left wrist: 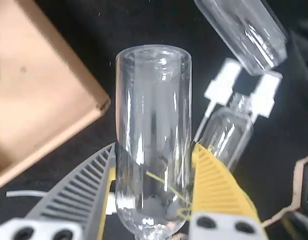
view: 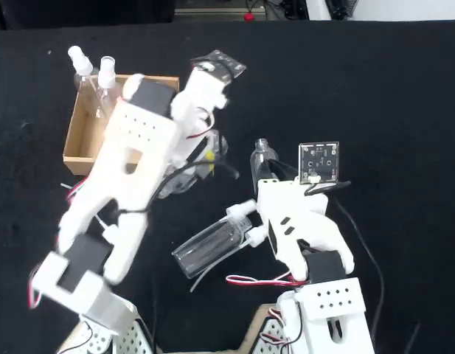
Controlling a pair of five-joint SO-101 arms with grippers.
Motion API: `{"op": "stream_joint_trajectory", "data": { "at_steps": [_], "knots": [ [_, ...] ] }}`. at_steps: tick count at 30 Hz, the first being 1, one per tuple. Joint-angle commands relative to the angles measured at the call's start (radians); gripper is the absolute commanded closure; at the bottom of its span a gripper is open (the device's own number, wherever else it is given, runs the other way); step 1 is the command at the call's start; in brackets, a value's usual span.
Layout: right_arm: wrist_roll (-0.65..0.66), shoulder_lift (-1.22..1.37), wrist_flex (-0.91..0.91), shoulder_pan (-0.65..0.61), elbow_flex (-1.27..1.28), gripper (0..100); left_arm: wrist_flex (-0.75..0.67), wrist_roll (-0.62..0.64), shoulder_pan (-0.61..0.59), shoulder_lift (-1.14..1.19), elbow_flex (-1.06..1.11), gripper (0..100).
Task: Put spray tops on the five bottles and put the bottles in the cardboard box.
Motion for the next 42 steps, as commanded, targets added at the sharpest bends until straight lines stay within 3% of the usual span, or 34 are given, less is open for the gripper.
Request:
{"op": "stream_joint_trajectory", "data": {
  "at_steps": [1, 8, 17, 22, 26, 33, 37, 42],
  "knots": [
    [-0.011, -0.018, -0.025, 0.015, -0.031, 98.6, 0.008, 0.005, -0.091, -0.233, 0.246, 86],
    [-0.011, -0.018, -0.028, 0.014, -0.03, 98.6, 0.008, -0.186, -0.378, -0.477, 0.544, 86],
    [-0.011, -0.018, -0.028, 0.009, -0.028, 98.6, 0.0, -0.537, -0.964, -0.666, 0.73, 86],
    [-0.011, -0.018, -0.025, 0.009, -0.028, 98.6, -0.198, -0.572, -1.23, -0.539, 0.75, 86],
    [-0.011, -0.018, -0.023, 0.009, -0.028, 98.6, -0.338, -0.574, -1.32, -0.367, 0.743, 86],
    [-0.011, -0.018, -0.025, 0.009, -0.021, 98.6, -0.551, -0.522, -1.372, -0.164, 0.75, 86],
    [-0.011, -0.018, -0.028, 0.006, -0.008, 98.6, -0.585, -0.509, -1.376, -0.115, 0.75, 85],
    [-0.008, -0.018, -0.021, -0.068, -0.007, 98.6, -0.585, -0.509, -1.369, -0.084, 0.745, 71]
  ]
}}
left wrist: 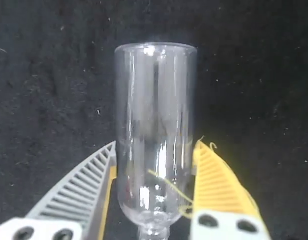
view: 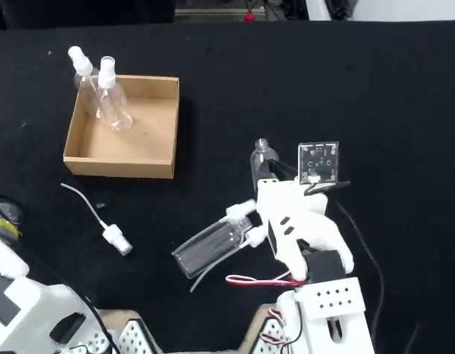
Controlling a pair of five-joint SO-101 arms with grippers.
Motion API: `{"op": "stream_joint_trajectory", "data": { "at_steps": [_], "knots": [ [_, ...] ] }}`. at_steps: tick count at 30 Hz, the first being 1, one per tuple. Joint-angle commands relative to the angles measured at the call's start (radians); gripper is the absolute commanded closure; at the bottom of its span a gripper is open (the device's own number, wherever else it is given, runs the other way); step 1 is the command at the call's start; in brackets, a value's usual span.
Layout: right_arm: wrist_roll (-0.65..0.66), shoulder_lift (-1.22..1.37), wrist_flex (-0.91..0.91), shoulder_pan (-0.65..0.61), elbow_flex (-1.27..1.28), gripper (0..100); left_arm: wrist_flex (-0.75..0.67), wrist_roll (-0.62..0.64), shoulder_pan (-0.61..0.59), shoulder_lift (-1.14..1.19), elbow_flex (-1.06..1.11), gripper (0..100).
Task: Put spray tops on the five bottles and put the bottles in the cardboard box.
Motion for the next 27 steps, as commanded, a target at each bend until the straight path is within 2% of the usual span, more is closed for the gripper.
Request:
{"op": "stream_joint_trajectory", "data": {
  "at_steps": [1, 5, 9, 12, 14, 19, 22, 24, 27],
  "knots": [
    [-0.005, -0.018, -0.021, -0.069, -0.005, 98.6, -0.012, 0.009, -0.001, 0.005, -0.018, 68],
    [-0.003, -0.018, -0.028, -0.107, 0.01, 98.6, -0.005, 0.005, 0.005, -0.006, -0.045, 67],
    [-0.003, -0.018, -0.028, -0.106, 0.016, 98.6, 0.092, 0.002, 0.005, -0.005, -0.188, 67],
    [-0.003, -0.018, -0.028, -0.104, 0.016, 98.6, 0.138, -0.066, 0.004, -0.005, -0.302, 67],
    [-0.003, -0.018, -0.028, -0.104, 0.016, 98.6, 0.137, -0.18, -0.004, 0.0, -0.348, 67],
    [-0.002, -0.018, -0.026, -0.104, 0.016, 98.6, 0.143, -0.637, -0.085, 0.003, -0.374, 67],
    [-0.002, -0.018, -0.026, -0.104, 0.016, 98.6, 0.137, -0.853, -0.148, 0.006, -0.344, 67],
    [-0.002, -0.018, -0.026, -0.104, 0.016, 98.6, 0.124, -0.927, -0.18, 0.006, -0.303, 67],
    [-0.002, -0.018, -0.026, -0.104, 0.016, 98.6, 0.005, -0.939, -0.209, 0.003, -0.205, 67]
  ]
}}
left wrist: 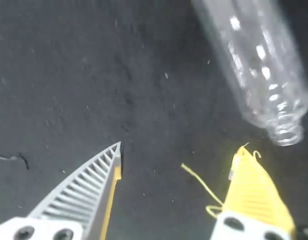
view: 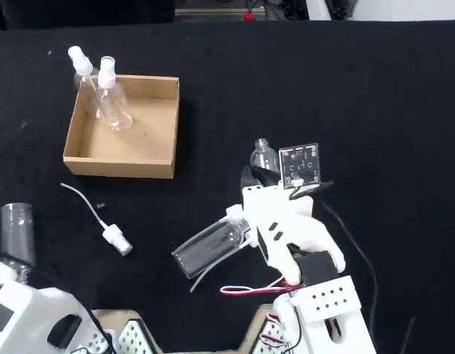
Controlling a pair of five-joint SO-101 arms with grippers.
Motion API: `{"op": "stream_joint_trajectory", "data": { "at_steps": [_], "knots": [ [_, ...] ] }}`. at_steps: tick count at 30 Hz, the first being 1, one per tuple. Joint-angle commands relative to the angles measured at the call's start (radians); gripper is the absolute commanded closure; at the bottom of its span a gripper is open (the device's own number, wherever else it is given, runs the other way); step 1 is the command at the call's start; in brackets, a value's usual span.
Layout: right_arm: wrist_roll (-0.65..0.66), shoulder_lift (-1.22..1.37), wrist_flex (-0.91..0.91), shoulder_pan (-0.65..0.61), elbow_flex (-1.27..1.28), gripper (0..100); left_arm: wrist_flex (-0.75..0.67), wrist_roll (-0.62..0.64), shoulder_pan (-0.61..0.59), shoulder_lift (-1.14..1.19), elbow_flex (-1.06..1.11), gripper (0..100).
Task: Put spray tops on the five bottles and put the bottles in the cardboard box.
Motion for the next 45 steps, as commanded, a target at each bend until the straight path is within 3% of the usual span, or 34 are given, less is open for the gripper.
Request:
{"op": "stream_joint_trajectory", "data": {
  "at_steps": [1, 5, 9, 17, 24, 29, 39, 45],
  "knots": [
    [-0.002, -0.018, -0.025, -0.011, -0.005, 98.6, -0.178, -0.241, -0.048, -0.006, 0.127, 67],
    [-0.002, -0.018, -0.025, -0.011, -0.005, 98.6, -0.428, -0.239, -0.047, -0.017, 0.375, 71],
    [-0.002, -0.018, -0.025, -0.011, -0.005, 98.6, -0.575, -0.203, -0.018, -0.094, 0.572, 72],
    [-0.002, -0.018, -0.025, -0.011, -0.005, 98.6, -0.577, -0.035, 0.122, -0.491, 0.839, 72],
    [-0.002, -0.018, -0.025, -0.011, -0.005, 98.6, -0.569, -0.002, 0.179, -0.829, 0.981, 72],
    [-0.002, -0.018, -0.025, -0.011, -0.005, 98.6, -0.422, 0.137, 0.182, -0.945, 0.915, 72],
    [-0.002, -0.018, -0.025, -0.011, -0.005, 98.6, 0.138, 0.605, 0.317, -0.835, 0.526, 72],
    [-0.002, -0.018, -0.025, -0.011, -0.005, 98.6, 0.155, 0.862, 0.403, -0.669, 0.558, 72]
  ]
}}
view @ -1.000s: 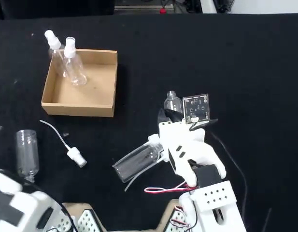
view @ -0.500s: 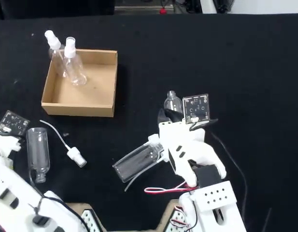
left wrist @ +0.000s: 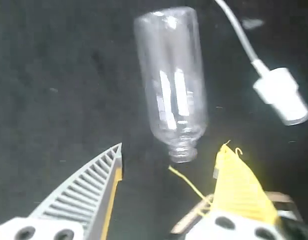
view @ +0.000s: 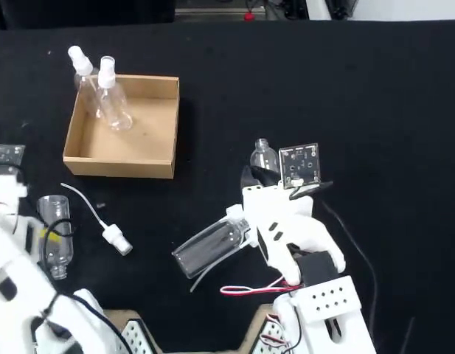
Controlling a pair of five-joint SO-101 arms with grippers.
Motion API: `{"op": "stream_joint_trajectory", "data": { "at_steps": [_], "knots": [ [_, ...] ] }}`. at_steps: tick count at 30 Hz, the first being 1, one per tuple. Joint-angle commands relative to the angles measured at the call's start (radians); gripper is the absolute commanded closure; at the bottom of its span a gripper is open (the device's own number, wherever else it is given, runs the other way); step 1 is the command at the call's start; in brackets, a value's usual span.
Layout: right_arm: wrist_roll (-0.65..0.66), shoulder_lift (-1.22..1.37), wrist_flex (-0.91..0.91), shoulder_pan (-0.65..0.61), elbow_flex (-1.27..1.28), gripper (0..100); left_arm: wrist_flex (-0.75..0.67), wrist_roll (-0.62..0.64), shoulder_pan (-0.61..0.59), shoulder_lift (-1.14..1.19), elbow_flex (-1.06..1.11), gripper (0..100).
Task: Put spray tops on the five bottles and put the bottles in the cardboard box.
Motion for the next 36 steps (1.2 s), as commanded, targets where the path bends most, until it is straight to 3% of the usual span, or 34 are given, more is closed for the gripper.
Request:
{"op": "stream_joint_trajectory", "data": {
  "at_steps": [1, 9, 16, 24, 30, 36],
  "knots": [
    [-0.002, -0.018, -0.025, -0.011, -0.005, 98.6, -0.034, 0.175, 0.035, 0.107, -0.033, 72],
    [-0.002, -0.018, -0.025, -0.011, -0.005, 98.6, -0.166, 0.206, 0.01, 0.158, 0.096, 72],
    [-0.002, -0.018, -0.025, -0.011, -0.005, 98.6, -0.374, 0.203, 0.008, 0.158, 0.291, 72],
    [-0.002, -0.018, -0.025, -0.011, -0.005, 98.6, -0.451, 0.068, -0.064, 0.167, 0.305, 72],
    [-0.002, -0.018, -0.025, -0.011, -0.005, 98.6, -0.603, -0.038, -0.177, 0.169, 0.314, 72],
    [-0.002, -0.018, -0.025, -0.011, -0.005, 98.6, -0.697, -0.051, -0.209, 0.169, 0.303, 72]
  ]
}}
